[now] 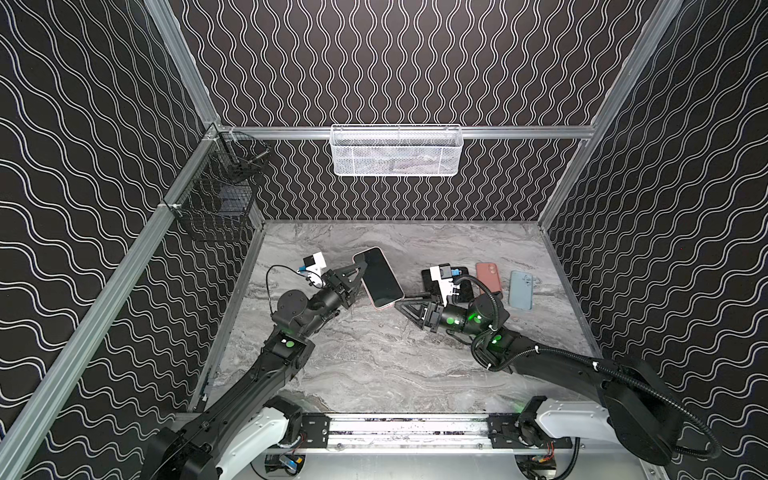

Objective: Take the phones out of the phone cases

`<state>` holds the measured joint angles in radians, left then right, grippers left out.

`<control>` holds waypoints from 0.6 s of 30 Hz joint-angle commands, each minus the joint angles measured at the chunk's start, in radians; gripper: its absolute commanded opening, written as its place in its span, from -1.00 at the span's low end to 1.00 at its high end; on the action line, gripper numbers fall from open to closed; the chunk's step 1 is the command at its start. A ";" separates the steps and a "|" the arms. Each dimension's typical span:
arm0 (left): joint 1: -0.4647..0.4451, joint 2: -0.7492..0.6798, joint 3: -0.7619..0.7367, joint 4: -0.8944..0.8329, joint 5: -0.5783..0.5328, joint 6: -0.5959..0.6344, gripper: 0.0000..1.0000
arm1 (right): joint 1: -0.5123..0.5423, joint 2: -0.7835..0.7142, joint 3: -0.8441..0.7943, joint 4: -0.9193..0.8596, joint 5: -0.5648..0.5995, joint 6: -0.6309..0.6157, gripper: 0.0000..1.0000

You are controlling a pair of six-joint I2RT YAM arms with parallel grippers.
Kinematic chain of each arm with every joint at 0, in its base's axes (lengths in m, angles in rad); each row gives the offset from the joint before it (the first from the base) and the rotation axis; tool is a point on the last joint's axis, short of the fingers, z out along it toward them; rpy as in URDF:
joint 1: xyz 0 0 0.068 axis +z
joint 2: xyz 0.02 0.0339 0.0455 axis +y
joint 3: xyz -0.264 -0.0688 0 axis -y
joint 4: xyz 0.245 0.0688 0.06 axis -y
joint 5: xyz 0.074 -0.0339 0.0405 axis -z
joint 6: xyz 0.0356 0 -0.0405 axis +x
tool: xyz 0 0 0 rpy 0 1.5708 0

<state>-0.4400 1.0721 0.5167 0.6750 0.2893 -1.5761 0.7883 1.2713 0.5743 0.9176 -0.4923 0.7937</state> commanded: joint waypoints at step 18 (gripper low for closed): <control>-0.047 0.008 0.023 0.111 0.018 -0.042 -1.00 | -0.017 0.061 -0.012 0.163 0.003 0.089 0.28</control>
<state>-0.4755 1.0859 0.5217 0.7151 0.2710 -1.6165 0.7784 1.3228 0.5629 1.0183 -0.5076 0.8413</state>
